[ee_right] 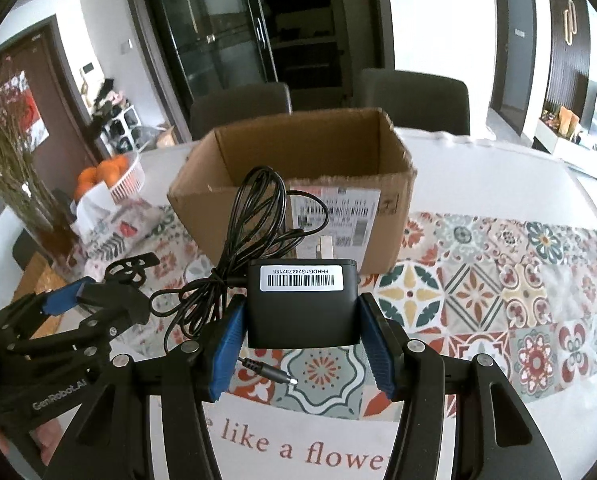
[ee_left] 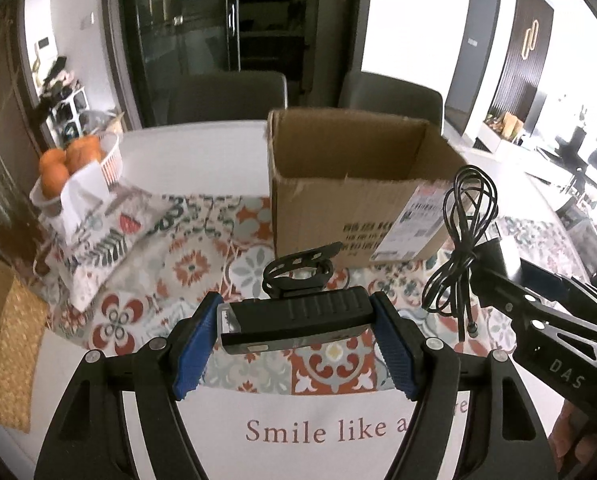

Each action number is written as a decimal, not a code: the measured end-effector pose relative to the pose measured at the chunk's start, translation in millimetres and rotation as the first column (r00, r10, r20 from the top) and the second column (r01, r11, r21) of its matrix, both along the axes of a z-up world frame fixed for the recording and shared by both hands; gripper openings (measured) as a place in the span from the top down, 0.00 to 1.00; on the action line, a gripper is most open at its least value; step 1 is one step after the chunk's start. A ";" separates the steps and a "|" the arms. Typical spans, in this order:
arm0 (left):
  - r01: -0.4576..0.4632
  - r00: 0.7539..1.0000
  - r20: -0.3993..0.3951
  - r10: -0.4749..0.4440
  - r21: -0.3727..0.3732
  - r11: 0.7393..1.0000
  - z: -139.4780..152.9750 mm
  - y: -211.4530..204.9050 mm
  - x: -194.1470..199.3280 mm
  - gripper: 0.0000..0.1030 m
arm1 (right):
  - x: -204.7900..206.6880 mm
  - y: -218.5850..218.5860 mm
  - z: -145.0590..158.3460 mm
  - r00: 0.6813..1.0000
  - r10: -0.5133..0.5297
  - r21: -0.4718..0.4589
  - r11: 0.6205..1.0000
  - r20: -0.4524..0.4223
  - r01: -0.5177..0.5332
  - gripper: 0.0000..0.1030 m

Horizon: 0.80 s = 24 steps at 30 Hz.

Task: Organize rigid objects
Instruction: 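Lift and carry the black adapter and black bar over the cardboard box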

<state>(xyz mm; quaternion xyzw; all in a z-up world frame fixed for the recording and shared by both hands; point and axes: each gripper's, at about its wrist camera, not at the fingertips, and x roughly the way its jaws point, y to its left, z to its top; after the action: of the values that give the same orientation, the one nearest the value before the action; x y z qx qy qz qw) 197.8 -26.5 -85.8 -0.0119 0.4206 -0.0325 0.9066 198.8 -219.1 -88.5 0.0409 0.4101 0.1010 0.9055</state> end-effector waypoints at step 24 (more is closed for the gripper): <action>0.085 0.983 0.161 -0.086 0.013 0.996 65.1 -13.6 37.9 0.29 | 25.5 -8.3 64.4 0.989 -0.053 0.008 0.999 0.141 0.053 0.46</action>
<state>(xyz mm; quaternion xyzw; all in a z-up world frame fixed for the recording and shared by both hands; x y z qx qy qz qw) 235.7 -40.2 -20.7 0.0116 0.3459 -0.0712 0.9355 224.3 -227.4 -24.1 0.0467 0.3436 0.0805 0.9345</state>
